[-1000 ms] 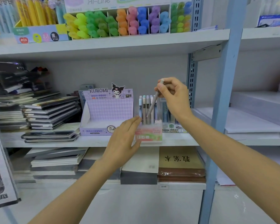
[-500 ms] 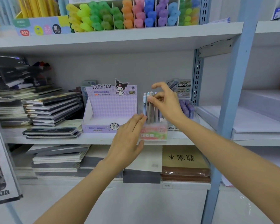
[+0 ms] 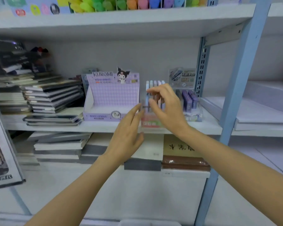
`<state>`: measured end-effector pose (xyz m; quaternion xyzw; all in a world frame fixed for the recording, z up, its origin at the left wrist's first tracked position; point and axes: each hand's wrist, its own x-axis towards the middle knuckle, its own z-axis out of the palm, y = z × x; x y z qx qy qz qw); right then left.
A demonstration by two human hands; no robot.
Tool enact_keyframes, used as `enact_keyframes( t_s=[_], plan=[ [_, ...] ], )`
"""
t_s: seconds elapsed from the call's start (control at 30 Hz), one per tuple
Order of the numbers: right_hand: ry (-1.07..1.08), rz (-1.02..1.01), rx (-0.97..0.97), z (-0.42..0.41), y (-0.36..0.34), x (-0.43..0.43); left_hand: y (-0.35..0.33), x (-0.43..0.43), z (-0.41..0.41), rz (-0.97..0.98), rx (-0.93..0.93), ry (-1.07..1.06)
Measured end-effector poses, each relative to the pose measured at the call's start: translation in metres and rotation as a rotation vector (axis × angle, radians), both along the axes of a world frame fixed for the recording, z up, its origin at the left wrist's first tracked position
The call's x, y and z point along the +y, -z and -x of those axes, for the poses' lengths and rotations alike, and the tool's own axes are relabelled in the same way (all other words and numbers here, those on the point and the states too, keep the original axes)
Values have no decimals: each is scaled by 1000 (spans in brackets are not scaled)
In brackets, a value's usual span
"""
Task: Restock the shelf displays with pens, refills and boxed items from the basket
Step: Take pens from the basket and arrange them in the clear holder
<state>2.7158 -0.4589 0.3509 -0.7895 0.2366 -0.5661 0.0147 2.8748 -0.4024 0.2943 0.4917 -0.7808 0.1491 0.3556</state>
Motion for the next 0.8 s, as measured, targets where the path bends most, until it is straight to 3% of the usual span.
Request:
enact_keyframes(
  t_s=[0.1,0.17,0.4,0.57,0.67,0.8],
  plan=[
    [-125,-28,110,-8,56,26,52,10,-9,49,133,-20],
    [-169,-132,203,-15,106,37,98,16,-16,-26,151,-35],
    [-167,-716,477,-25,300,49,294,67,-49,-706,232,-130],
    [-15,-1143,670,-25,419,66,390,102,-61,-1116,82,-269],
    [40,-1333,712,-27,471,84,418,115,-65,-1151,19,-256],
    [123,-1361,730,-37,512,105,426,120,-64,-967,34,-248]
  ],
)
